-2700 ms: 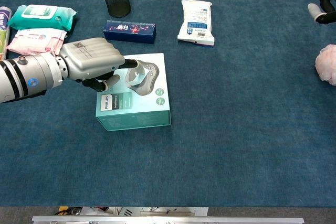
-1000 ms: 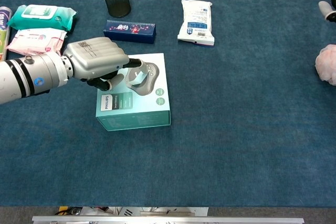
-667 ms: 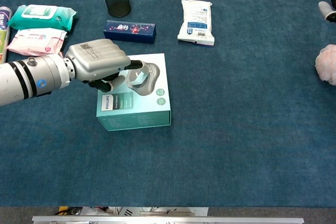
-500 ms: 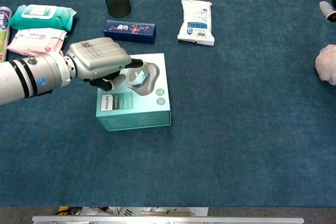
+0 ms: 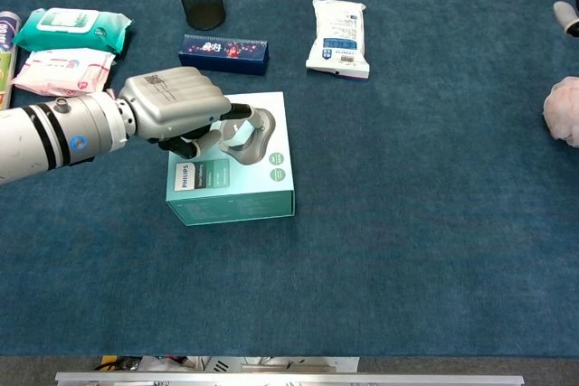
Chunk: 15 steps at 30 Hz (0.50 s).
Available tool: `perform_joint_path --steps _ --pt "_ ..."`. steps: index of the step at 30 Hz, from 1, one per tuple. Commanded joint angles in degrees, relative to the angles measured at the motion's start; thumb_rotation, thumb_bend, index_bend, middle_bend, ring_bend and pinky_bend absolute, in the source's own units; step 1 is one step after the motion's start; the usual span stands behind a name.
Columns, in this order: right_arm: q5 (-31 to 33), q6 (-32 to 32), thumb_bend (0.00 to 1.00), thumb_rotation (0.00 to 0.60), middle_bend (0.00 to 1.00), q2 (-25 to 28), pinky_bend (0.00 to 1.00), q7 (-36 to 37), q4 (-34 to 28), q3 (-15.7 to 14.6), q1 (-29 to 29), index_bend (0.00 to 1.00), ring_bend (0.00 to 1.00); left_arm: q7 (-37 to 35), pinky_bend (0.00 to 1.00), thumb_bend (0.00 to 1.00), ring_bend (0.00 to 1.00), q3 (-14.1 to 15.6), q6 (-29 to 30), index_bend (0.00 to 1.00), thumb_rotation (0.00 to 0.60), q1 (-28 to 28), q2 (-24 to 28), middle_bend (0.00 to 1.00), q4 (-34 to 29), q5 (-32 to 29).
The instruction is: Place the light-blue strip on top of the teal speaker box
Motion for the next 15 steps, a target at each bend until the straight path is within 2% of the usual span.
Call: perform_joint_path --steps 1,15 --pt "-0.04 0.05 0.41 0.6 0.87 0.02 1.0 0.03 0.03 -0.03 -0.06 0.4 0.99 0.01 0.94 0.74 1.0 -0.07 0.13 0.18 0.6 -0.05 0.07 1.0 -0.1 -0.13" --pt "-0.32 0.43 0.41 0.6 0.87 0.47 1.0 0.38 -0.3 0.17 -0.3 0.4 0.99 -1.25 0.94 0.74 1.0 -0.5 1.47 0.18 0.6 0.47 1.01 1.0 -0.86 0.46"
